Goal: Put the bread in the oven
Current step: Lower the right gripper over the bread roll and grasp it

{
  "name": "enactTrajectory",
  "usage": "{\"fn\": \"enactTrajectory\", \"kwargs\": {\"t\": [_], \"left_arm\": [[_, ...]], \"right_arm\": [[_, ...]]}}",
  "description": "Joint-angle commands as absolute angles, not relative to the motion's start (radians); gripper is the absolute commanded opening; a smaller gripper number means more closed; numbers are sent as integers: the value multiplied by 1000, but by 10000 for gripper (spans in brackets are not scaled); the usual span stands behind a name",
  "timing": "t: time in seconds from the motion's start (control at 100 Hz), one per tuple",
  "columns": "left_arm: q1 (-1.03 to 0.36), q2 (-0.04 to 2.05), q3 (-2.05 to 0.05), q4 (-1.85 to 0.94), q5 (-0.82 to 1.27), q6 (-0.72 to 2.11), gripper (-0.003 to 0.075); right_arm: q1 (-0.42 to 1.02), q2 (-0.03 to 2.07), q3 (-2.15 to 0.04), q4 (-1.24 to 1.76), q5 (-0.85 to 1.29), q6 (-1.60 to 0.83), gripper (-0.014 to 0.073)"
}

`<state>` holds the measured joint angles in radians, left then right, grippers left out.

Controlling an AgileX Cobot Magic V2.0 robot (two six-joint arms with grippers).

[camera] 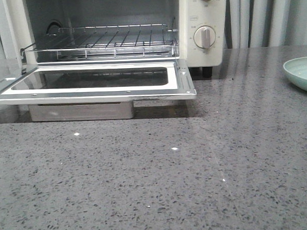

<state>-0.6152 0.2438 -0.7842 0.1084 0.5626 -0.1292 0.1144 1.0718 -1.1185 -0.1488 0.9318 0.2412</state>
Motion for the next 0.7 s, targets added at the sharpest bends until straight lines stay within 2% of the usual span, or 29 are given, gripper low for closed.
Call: {"fn": "enactTrajectory", "kwargs": {"t": [0.0,0.24,0.42,0.69], "left_arm": [[-624,258,-808,113,490,-133,-22],[-624,258,-808,113,490,-133,-22],[-624,258,-808,113,490,-133,-22],[-624,258,-808,113,490,-133,-22]], "right_arm": [[109,1132,-1216,-215,946,241,394],[107,1337,-1355,-293,1105,241,394],[104,1434,-1391,-326,1107,241,394],[0,1522,-1396,-274,1036,241,393]]}}
